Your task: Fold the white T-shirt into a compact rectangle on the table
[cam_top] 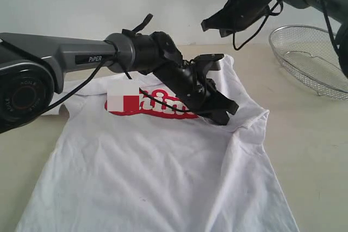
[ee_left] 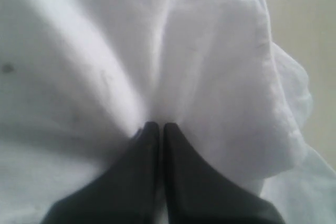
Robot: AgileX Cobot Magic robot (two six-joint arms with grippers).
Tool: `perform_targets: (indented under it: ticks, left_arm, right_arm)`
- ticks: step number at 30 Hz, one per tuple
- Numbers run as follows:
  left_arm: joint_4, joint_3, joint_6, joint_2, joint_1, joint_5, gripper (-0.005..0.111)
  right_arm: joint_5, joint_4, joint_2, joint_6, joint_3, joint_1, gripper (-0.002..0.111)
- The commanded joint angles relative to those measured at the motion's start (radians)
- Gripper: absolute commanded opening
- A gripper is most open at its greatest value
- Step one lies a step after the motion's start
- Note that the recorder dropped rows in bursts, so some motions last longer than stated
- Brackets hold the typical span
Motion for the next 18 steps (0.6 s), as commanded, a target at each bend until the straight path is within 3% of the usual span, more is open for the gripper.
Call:
perform_targets:
  ticks: [1, 4, 9, 14, 18]
  left_arm:
    - [0.054, 0.009, -0.008, 0.013, 0.003, 0.057, 0.005]
    - [0.053, 0.009, -0.008, 0.013, 0.003, 0.054, 0.005]
    - [0.035, 0.009, -0.003, 0.013, 0.003, 0.027, 0.005]
    - [0.025, 0.009, -0.004, 0.013, 0.003, 0.025, 0.005]
    - [0.025, 0.009, -0.004, 0.013, 0.003, 0.025, 0.005]
  right_arm:
    - [0.278, -0.092, -0.036, -0.077, -0.023, -0.006, 0.0]
    - [0.342, -0.059, -0.038, -0.118, -0.023, -0.026, 0.0]
    - [0.333, 0.167, -0.036, -0.169, -0.019, -0.065, 0.013]
    - [0.304, 0.208, 0.004, -0.154, -0.018, -0.06, 0.0]
    - [0.247, 0.198, 0.055, -0.119, -0.018, -0.06, 0.0]
